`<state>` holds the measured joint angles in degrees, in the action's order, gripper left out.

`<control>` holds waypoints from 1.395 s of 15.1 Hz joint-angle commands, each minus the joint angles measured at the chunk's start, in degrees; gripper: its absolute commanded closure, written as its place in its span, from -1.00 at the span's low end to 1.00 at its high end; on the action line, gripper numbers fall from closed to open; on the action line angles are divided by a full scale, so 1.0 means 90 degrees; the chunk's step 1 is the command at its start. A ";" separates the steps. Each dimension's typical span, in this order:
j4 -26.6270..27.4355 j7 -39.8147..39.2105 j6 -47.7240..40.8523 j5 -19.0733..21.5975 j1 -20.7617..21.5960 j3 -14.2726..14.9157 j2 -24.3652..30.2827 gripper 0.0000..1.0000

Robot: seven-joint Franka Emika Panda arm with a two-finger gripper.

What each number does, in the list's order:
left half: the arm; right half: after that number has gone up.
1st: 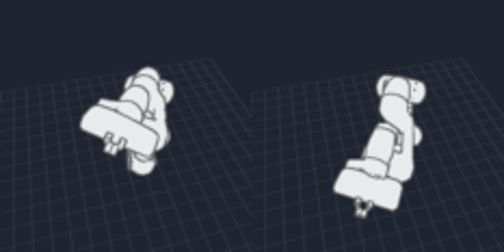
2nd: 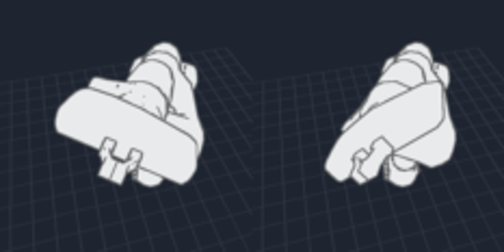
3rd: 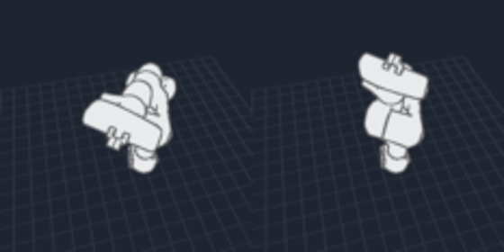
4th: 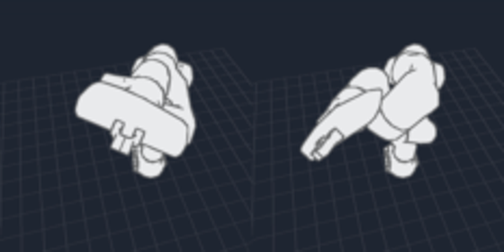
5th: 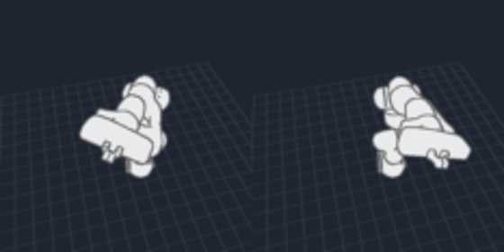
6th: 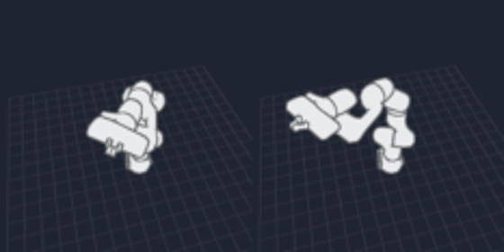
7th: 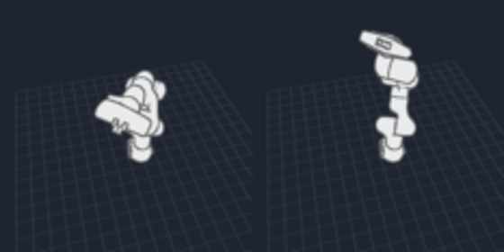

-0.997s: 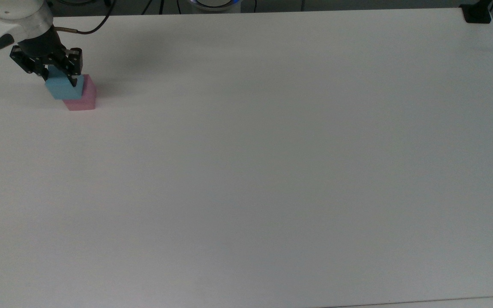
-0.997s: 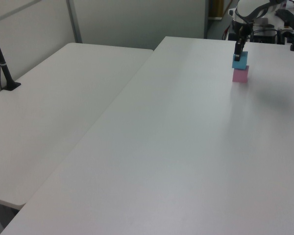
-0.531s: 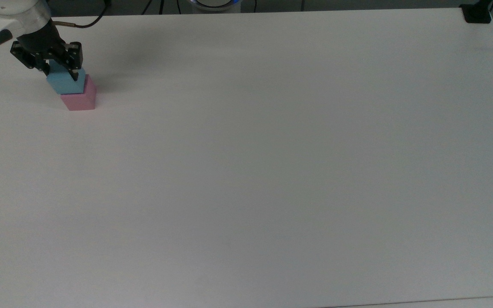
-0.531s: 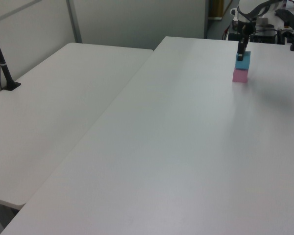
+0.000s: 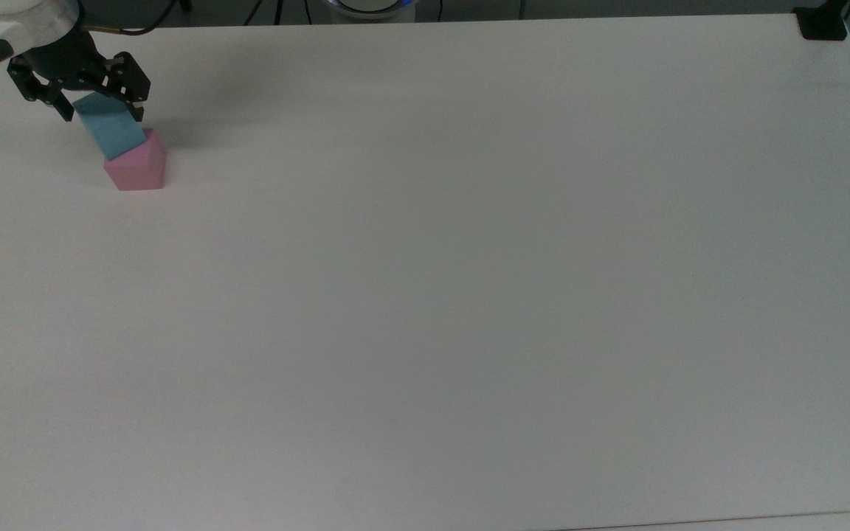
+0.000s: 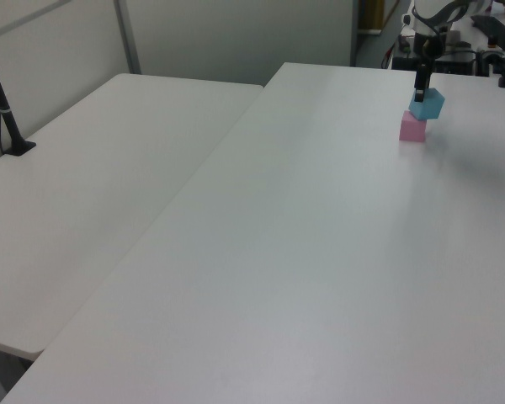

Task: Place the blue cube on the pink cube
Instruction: 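Open the gripper to release the blue cube onto the pink cube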

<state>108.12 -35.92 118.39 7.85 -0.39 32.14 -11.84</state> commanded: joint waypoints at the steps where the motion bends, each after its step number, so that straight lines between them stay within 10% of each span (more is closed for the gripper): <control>1: 0.0125 0.0466 -0.0019 0.0094 0.0200 0.0110 0.0212 -1.00; 21: 0.0125 0.1149 -0.0039 -0.0003 0.0131 0.0208 0.0183 -0.71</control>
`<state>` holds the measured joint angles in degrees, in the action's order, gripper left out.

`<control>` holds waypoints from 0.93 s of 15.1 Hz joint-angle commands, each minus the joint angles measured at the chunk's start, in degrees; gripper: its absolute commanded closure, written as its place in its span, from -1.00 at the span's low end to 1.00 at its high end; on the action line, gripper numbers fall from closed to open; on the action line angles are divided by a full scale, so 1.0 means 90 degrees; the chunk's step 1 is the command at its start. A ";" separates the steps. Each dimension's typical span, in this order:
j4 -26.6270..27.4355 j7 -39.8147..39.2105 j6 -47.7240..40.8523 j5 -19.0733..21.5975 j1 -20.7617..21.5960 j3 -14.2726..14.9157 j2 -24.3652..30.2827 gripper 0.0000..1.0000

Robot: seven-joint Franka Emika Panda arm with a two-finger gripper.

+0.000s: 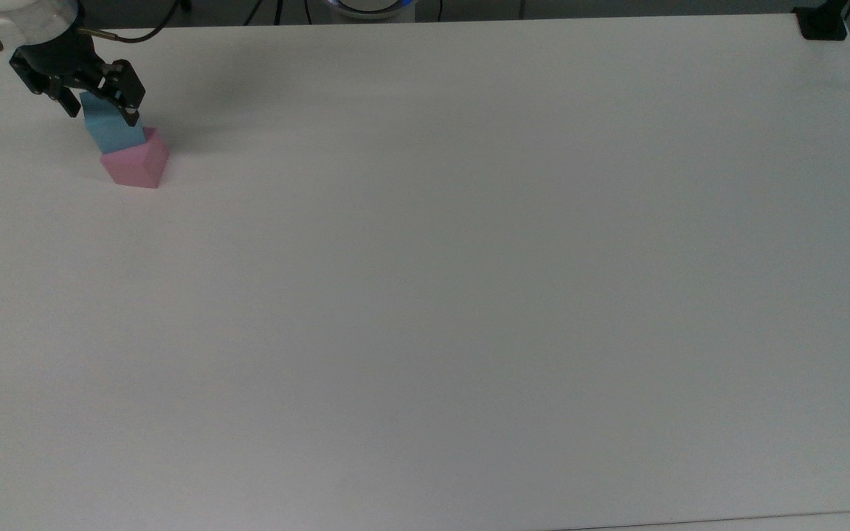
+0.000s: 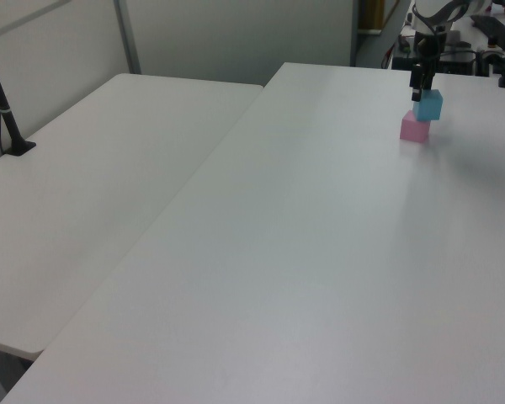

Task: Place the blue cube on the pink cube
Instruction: 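Raise the open gripper away from the stacked cubes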

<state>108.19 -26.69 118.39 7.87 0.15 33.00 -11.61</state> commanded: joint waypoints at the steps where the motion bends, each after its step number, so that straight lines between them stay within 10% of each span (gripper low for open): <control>1: 0.0118 0.0124 -0.0020 -0.0006 0.0062 0.0113 0.0148 -0.83; 11: -0.1081 0.0153 -0.1636 -0.0064 0.0275 0.0064 0.0411 -1.00; 14: -0.1522 0.1057 -0.2798 -0.1026 0.0442 -0.1004 0.0877 -1.00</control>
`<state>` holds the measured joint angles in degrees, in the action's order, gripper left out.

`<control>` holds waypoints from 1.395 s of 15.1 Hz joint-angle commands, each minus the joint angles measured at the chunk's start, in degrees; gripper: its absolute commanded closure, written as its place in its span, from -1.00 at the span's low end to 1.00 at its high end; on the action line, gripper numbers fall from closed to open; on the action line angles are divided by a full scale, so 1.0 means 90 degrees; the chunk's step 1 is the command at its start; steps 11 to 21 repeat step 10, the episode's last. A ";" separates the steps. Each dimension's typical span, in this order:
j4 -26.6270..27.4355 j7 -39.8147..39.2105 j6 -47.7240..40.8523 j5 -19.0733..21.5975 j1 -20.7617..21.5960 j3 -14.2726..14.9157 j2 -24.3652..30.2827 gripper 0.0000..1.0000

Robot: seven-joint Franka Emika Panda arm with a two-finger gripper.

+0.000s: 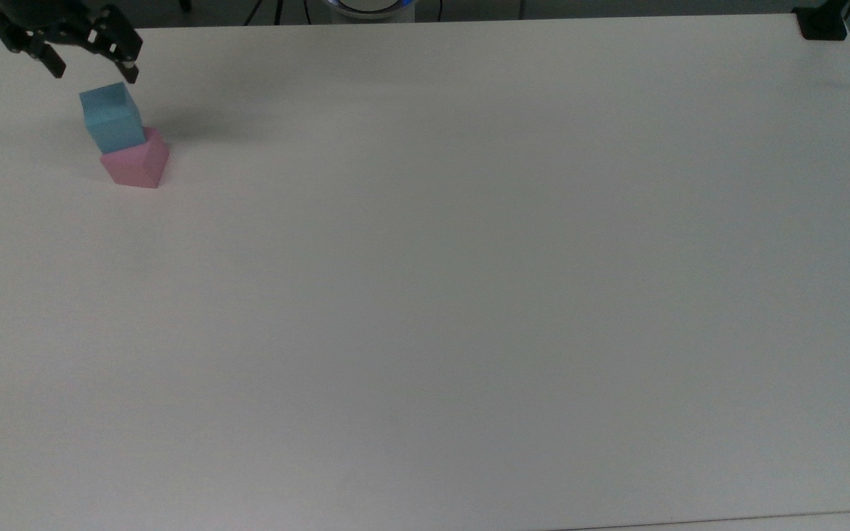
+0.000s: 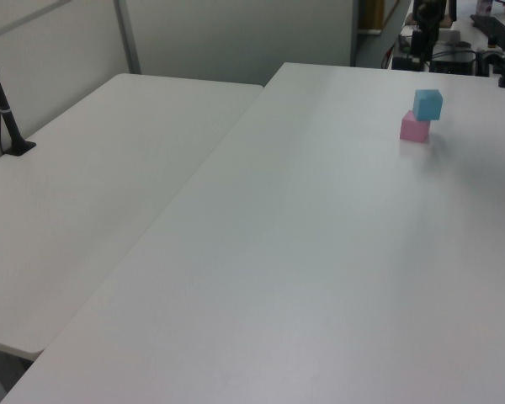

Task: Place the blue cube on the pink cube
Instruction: 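Raise the open gripper away from the stacked cubes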

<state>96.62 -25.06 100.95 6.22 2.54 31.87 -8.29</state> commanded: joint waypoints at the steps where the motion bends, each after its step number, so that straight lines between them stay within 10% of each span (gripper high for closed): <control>1: -0.0228 0.1112 -0.1068 -0.1070 0.0119 -0.1339 0.0656 -1.00; 6: -0.0326 0.1739 -0.1637 -0.1218 0.0167 -0.2593 0.0892 -1.00; 21: -0.0404 0.1847 -0.1578 -0.1199 0.0196 -0.2623 0.0922 -1.00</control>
